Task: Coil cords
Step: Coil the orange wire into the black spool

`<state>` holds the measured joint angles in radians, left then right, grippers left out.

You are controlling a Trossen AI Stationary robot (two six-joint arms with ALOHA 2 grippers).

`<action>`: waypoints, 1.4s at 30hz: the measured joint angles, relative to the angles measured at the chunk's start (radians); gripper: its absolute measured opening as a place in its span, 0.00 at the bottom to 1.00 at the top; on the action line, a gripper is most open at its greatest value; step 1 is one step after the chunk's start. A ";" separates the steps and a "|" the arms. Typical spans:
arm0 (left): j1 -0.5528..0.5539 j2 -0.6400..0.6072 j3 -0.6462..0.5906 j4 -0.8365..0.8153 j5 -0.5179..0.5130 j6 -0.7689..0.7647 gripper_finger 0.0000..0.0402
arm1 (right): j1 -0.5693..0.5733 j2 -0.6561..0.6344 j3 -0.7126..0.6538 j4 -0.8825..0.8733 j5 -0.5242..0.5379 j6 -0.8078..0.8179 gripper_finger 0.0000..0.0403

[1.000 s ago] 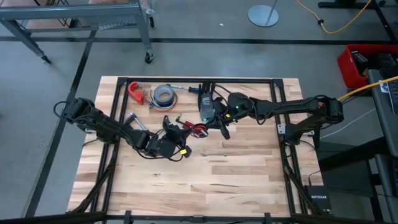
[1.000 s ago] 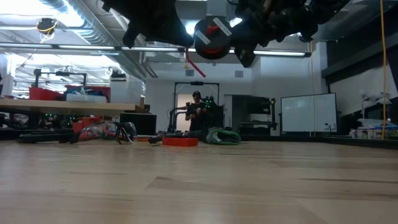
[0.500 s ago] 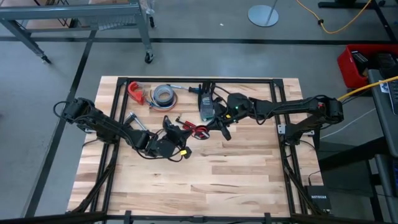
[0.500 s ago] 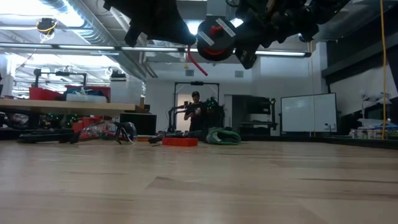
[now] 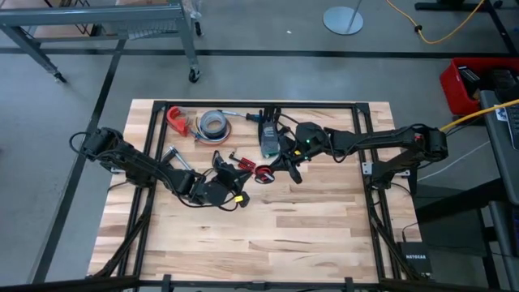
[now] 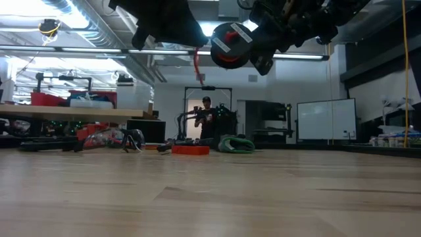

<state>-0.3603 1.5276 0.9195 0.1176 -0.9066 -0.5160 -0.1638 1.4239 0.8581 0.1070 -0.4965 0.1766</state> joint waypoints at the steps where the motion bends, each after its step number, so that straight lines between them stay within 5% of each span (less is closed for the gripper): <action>1: 0.000 0.000 0.000 -0.001 0.000 0.000 0.12 | 0.000 0.000 0.000 0.000 0.000 0.000 0.01; 10: 0.000 0.000 0.000 -0.002 0.002 0.085 0.21 | 0.000 0.000 0.000 -0.013 0.005 -0.008 0.01; 35: -0.013 -0.001 0.000 -0.005 0.015 0.046 0.19 | 0.000 0.000 0.000 -0.297 0.006 -0.053 0.01; 42: -0.016 0.012 0.001 -0.003 0.198 -0.124 0.19 | 0.000 0.000 0.000 -0.263 0.006 -0.053 0.01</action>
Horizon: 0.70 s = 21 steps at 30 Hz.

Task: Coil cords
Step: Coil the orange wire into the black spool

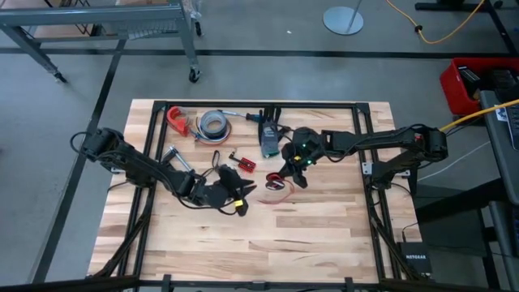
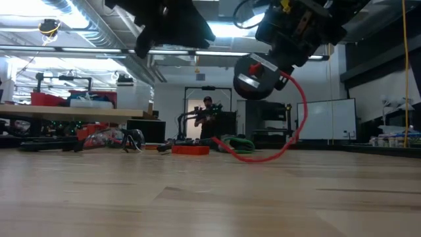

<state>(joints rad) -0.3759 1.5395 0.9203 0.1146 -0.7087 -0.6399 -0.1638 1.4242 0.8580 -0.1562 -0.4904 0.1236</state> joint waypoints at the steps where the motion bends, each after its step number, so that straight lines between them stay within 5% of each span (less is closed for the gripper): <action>1: -0.005 0.009 0.000 -0.001 0.016 -0.014 0.19 | 0.000 0.000 0.000 0.014 0.000 0.000 0.01; 21: -0.036 0.210 0.000 0.004 0.060 0.091 0.19 | 0.000 0.000 0.151 0.025 -0.106 -0.001 0.01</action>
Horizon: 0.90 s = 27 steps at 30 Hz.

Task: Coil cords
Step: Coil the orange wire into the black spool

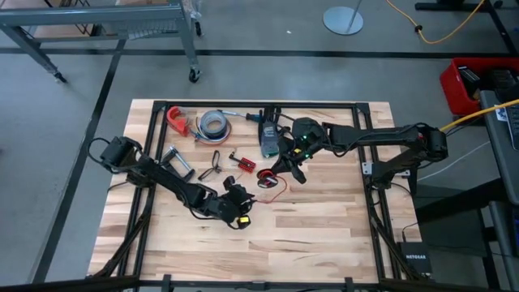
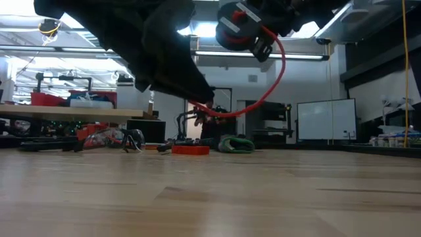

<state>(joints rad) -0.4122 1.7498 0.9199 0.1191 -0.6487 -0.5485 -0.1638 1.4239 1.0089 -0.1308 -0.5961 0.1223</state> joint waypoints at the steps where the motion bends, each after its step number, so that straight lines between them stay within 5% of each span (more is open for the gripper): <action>1: 0.000 -0.001 0.000 -0.002 0.000 0.001 0.19 | 0.000 0.000 0.002 -0.001 0.000 0.000 0.01; 15: 0.001 -0.002 0.000 -0.004 0.098 0.048 0.19 | 0.000 0.000 0.052 0.000 -0.002 -0.001 0.01; 27: 0.001 -0.002 0.000 -0.005 0.107 0.085 0.19 | 0.000 0.000 0.074 0.002 -0.113 0.001 0.01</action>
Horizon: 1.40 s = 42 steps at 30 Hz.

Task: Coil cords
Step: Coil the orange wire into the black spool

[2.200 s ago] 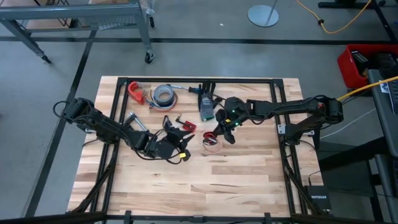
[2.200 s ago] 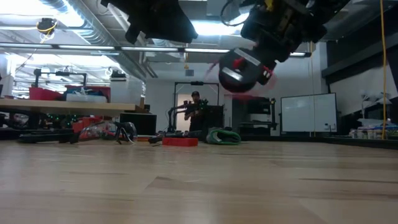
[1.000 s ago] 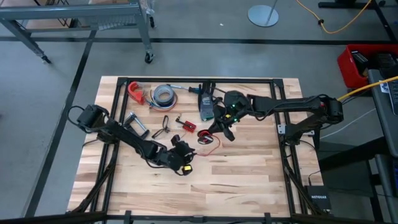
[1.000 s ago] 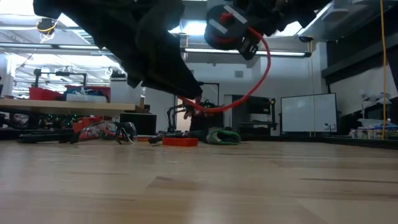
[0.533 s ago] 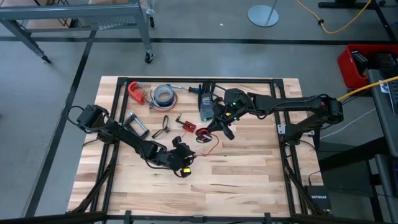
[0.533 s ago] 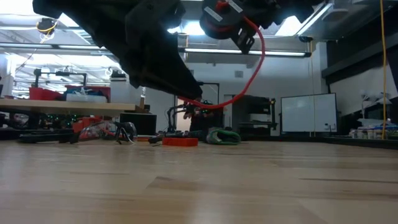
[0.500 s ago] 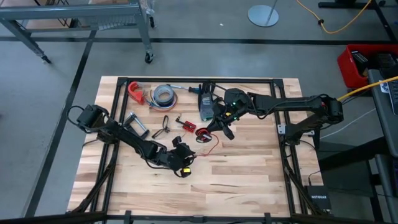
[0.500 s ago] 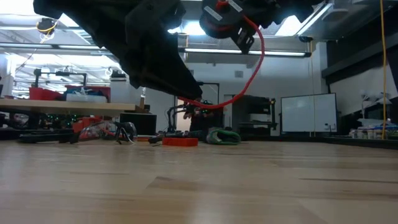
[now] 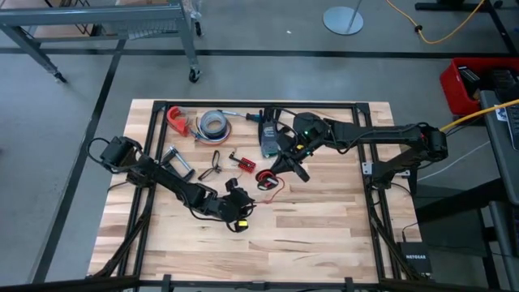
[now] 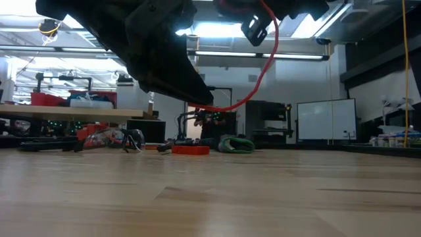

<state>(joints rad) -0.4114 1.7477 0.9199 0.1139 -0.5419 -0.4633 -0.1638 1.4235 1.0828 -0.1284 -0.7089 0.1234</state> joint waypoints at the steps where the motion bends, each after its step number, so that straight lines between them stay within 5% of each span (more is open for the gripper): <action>1: 0.000 0.000 0.000 0.000 0.000 0.000 0.19 | 0.000 0.000 0.000 0.001 -0.008 0.000 0.01; 12: 0.003 0.000 0.000 -0.001 -0.007 0.053 0.19 | 0.000 0.000 0.000 0.024 -0.147 0.031 0.01; 42: -0.029 -0.001 0.000 0.161 0.031 0.098 0.19 | 0.000 0.000 0.000 0.023 -0.088 0.006 0.01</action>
<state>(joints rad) -0.4404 1.7470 0.9195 0.2745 -0.5106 -0.3653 -0.1638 1.4231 1.0824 -0.1056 -0.7967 0.1291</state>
